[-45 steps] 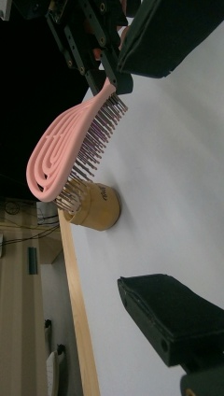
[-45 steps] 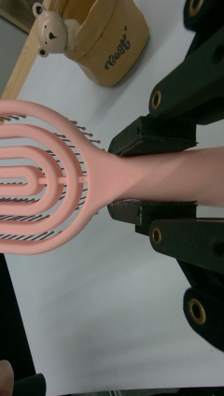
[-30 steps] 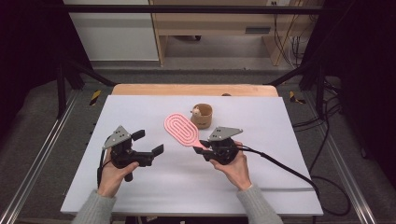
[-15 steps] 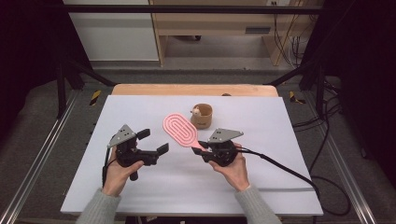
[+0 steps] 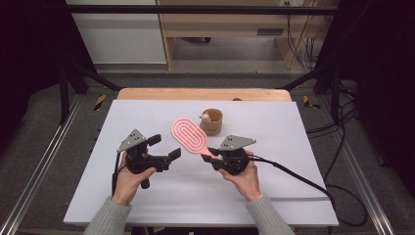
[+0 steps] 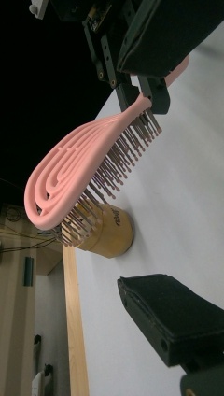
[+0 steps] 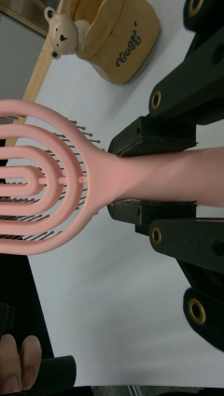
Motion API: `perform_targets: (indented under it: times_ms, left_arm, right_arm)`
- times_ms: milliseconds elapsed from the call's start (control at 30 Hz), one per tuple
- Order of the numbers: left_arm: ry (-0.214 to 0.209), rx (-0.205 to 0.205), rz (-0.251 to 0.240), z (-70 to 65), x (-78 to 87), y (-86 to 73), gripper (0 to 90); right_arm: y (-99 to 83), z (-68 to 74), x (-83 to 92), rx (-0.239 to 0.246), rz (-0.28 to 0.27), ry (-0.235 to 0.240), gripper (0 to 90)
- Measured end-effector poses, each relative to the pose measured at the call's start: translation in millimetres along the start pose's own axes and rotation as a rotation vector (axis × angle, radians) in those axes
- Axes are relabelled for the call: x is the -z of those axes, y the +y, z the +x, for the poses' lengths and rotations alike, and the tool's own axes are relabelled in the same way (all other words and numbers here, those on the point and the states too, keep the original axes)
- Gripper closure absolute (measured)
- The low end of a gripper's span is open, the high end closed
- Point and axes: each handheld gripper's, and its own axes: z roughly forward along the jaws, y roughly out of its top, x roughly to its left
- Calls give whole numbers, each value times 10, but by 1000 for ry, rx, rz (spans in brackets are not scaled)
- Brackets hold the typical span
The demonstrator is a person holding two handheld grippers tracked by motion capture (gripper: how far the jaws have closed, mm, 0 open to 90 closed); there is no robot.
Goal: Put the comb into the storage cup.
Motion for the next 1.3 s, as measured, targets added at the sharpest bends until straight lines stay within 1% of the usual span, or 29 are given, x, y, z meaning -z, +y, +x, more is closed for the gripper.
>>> perform_targets:
  times_ms: [67, 233, 500, 600, 867, 1033, 1200, 1300]
  left_arm:
    - [1, -2, 1, -12, -18, 7, 0]
    - [-1, 15, -5, -45, -72, 25, 0]
    - [2, 29, -10, -86, -150, 51, 0]
    - [-2, 40, -11, -91, -177, 50, 0]
    - [-12, 46, -4, -114, -232, 55, 4]
    - [-17, 59, 0, -139, -282, 51, 25]
    - [-11, 72, 3, -159, -335, 47, 56]
    - [-4, 77, 3, -167, -352, 48, 90]
  right_arm:
    - [0, 1, 2, 1, -1, -1, 697]
    - [-2, 6, 5, 4, -5, 2, 698]
    - [-1, 17, 9, 4, -18, 7, 698]
    - [2, 18, 14, 6, -25, 10, 698]
    - [6, 24, 23, 10, -36, 14, 698]
    - [4, 32, 17, 10, -40, 19, 698]
    - [0, 35, 13, 14, -40, 24, 698]
    - [-1, 38, 11, 15, -41, 28, 698]
